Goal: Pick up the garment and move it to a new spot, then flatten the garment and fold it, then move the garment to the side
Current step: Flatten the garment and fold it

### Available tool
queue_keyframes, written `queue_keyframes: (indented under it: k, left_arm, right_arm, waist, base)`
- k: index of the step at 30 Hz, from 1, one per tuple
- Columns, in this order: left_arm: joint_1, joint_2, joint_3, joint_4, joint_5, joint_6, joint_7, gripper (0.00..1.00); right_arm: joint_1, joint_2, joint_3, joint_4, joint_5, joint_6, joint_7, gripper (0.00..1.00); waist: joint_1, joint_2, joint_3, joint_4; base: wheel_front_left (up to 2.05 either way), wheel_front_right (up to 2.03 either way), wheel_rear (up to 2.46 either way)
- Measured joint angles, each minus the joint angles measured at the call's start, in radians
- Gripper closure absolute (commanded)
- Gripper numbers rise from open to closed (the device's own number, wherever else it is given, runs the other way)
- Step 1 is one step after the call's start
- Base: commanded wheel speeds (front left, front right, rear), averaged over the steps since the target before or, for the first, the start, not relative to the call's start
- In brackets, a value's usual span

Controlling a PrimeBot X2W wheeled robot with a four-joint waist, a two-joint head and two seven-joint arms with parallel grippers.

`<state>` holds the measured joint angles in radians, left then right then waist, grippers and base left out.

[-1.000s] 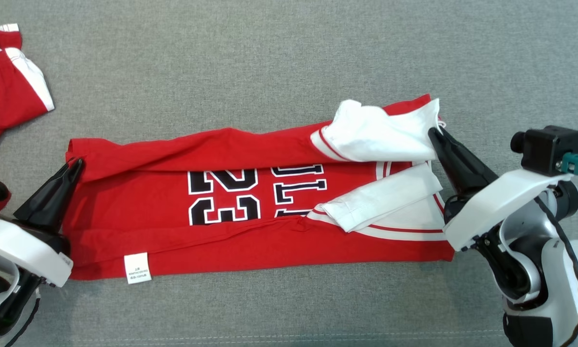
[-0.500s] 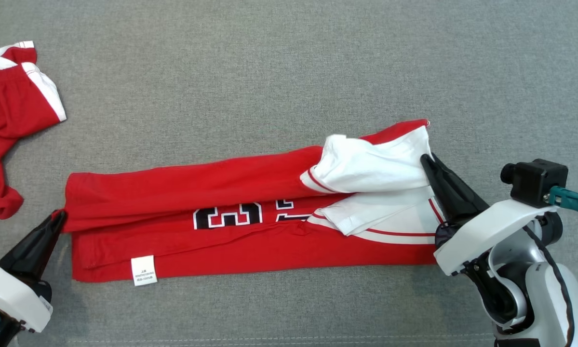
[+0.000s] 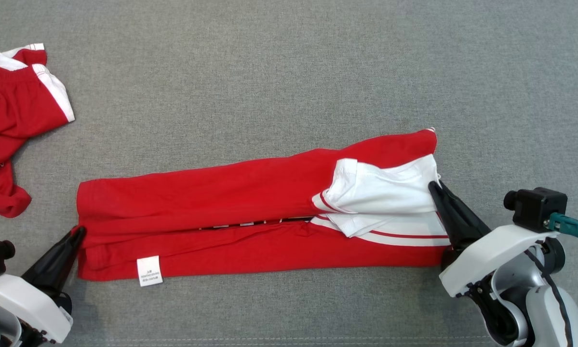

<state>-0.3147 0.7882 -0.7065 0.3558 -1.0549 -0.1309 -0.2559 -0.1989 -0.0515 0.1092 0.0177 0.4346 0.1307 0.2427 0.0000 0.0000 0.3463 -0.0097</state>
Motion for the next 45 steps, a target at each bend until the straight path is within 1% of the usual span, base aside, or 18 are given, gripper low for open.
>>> queue_keyframes:
  k: [3,4,5,6,7,8,9,16,17,19,29,37,41,45]
  left_arm:
    - [0.006,-0.011,-0.009,0.011,-0.005,0.000,0.000,1.00]
    - [0.006,-0.012,-0.010,0.012,-0.005,0.000,0.000,1.00]
    - [0.006,-0.013,-0.012,0.014,-0.005,0.000,0.000,1.00]
    - [0.006,-0.014,-0.012,0.017,-0.005,0.000,0.000,0.87]
    - [0.006,-0.017,-0.009,0.022,-0.004,0.000,0.000,0.58]
    - [0.006,-0.022,-0.001,0.028,-0.001,0.000,0.000,0.04]
    - [0.006,-0.027,0.006,0.032,0.004,0.000,0.000,0.00]
    - [0.042,-0.077,0.082,0.040,0.050,0.000,0.000,0.00]
    - [0.042,-0.077,0.082,0.040,0.050,0.000,0.000,0.00]
    - [0.061,-0.100,0.107,0.040,0.074,0.000,0.000,0.00]
    - [0.108,-0.165,0.157,0.045,0.135,0.000,0.000,0.00]
    - [0.165,-0.229,0.246,0.044,0.204,0.000,0.000,0.00]
    - [0.204,-0.258,0.280,0.045,0.225,0.000,0.000,0.00]
    - [0.233,-0.284,0.320,0.038,0.269,0.000,0.000,0.00]
  right_arm:
    - [0.012,0.002,0.002,0.005,0.000,0.000,-0.007,1.00]
    - [0.015,0.003,0.001,0.008,0.004,0.000,-0.007,0.89]
    - [0.018,0.004,-0.003,0.016,0.007,0.000,-0.012,0.27]
    - [0.022,0.004,-0.007,0.026,0.006,0.000,-0.018,0.00]
    - [0.025,0.004,-0.012,0.030,0.007,0.000,-0.028,0.00]
    - [0.026,0.004,-0.019,0.030,0.012,0.000,-0.041,0.00]
    - [0.026,0.005,-0.030,0.030,0.015,0.000,-0.054,0.00]
    - [0.044,0.007,-0.063,0.030,0.023,0.000,-0.105,0.00]
    - [0.044,0.007,-0.063,0.030,0.023,0.000,-0.105,0.00]
    - [0.049,0.007,-0.066,0.039,0.029,0.000,-0.124,0.00]
    - [0.066,0.007,-0.074,0.111,0.051,0.000,-0.183,0.00]
    - [0.066,0.008,-0.072,0.176,0.059,0.000,-0.232,0.00]
    - [0.068,0.008,-0.072,0.205,0.058,0.000,-0.244,0.00]
    - [0.077,0.008,-0.069,0.229,0.059,0.000,-0.245,0.00]
  waist:
    - [0.0000,0.0000,-0.001,-0.001]
    - [0.0000,0.0000,-0.001,-0.002]
    - [0.0000,0.0000,-0.001,-0.002]
    - [0.0000,0.0000,-0.003,-0.002]
    - [0.0000,0.0001,-0.005,-0.002]
    - [0.0000,0.0000,-0.007,-0.001]
    - [0.0000,0.0000,-0.011,0.000]
    - [0.0000,0.0000,-0.053,0.005]
    - [0.0000,0.0000,-0.053,0.005]
    - [0.0000,0.0000,-0.074,0.008]
    - [0.0000,0.0000,-0.147,0.027]
    - [0.0000,0.0000,-0.200,0.039]
    - [0.0000,0.0001,-0.229,0.040]
    - [0.0000,0.0000,-0.255,0.040]
  base:
    - [0.00,0.00,0.00]
    - [0.00,0.00,0.00]
    - [0.00,0.00,0.00]
    - [0.00,0.00,0.00]
    - [0.00,0.00,0.00]
    - [0.00,0.00,0.00]
    - [0.00,0.00,0.00]
    - [0.00,0.00,0.00]
    - [0.00,0.00,0.00]
    - [0.00,0.00,0.00]
    - [0.00,0.00,0.00]
    - [0.00,0.00,0.00]
    - [0.00,0.00,0.00]
    - [0.00,0.00,0.00]
